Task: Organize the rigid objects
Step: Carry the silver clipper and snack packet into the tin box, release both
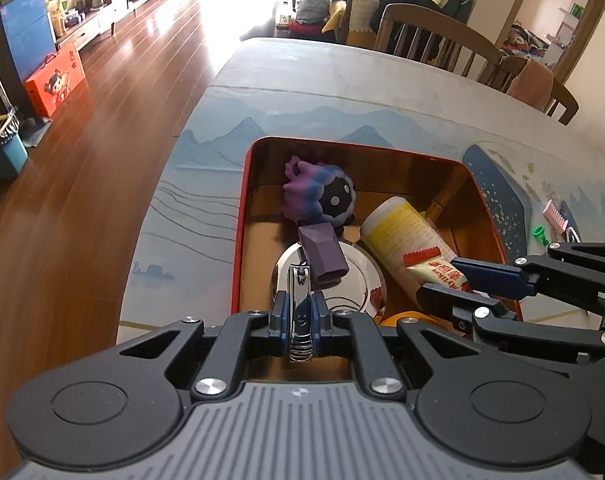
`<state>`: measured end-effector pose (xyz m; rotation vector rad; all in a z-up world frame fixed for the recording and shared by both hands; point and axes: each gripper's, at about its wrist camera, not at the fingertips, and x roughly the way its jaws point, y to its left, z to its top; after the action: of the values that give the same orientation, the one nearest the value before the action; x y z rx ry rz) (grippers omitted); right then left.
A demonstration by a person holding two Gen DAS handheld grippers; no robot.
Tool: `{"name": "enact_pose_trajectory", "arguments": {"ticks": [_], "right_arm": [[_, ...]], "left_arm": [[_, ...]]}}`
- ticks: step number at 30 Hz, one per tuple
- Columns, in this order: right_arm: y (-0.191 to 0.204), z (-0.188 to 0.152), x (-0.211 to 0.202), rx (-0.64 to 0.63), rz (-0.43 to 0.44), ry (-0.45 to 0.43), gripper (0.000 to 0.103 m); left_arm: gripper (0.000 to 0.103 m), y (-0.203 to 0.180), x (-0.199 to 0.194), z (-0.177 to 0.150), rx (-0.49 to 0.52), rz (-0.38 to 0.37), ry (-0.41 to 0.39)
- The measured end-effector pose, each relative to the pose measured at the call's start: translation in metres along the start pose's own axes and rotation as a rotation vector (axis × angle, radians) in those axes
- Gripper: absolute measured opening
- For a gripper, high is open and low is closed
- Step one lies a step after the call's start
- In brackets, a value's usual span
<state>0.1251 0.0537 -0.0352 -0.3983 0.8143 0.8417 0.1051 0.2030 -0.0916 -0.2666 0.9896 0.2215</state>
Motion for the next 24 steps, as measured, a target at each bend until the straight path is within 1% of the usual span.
{"name": "enact_pose_trajectory", "arguments": {"ticks": [2, 6, 12, 14, 17, 21, 24], "right_arm": [[0.002, 0.000, -0.002, -0.002, 0.002, 0.005, 0.025], [0.003, 0.000, -0.005, -0.006, 0.001, 0.001, 0.026], [-0.003, -0.001, -0.014, 0.018, 0.016, -0.015, 0.029], [-0.005, -0.002, -0.018, 0.025, 0.018, -0.021, 0.032], [-0.009, -0.005, -0.023, 0.040, 0.019, -0.030, 0.037], [-0.015, -0.008, -0.031, 0.058, 0.019, -0.044, 0.038], [-0.020, -0.010, -0.039, 0.077, 0.023, -0.058, 0.039]], "left_arm": [[0.011, 0.000, 0.000, 0.001, -0.003, -0.002, 0.002], [0.011, -0.001, 0.000, 0.000, -0.001, 0.010, 0.006], [0.011, 0.003, -0.001, 0.000, -0.034, 0.025, 0.011], [0.011, 0.004, -0.002, -0.001, -0.044, 0.030, 0.012], [0.011, 0.003, -0.006, -0.001, -0.048, 0.031, 0.004], [0.013, -0.002, -0.012, -0.002, -0.045, 0.034, -0.008], [0.014, -0.007, -0.019, -0.002, -0.045, 0.021, -0.019]]}}
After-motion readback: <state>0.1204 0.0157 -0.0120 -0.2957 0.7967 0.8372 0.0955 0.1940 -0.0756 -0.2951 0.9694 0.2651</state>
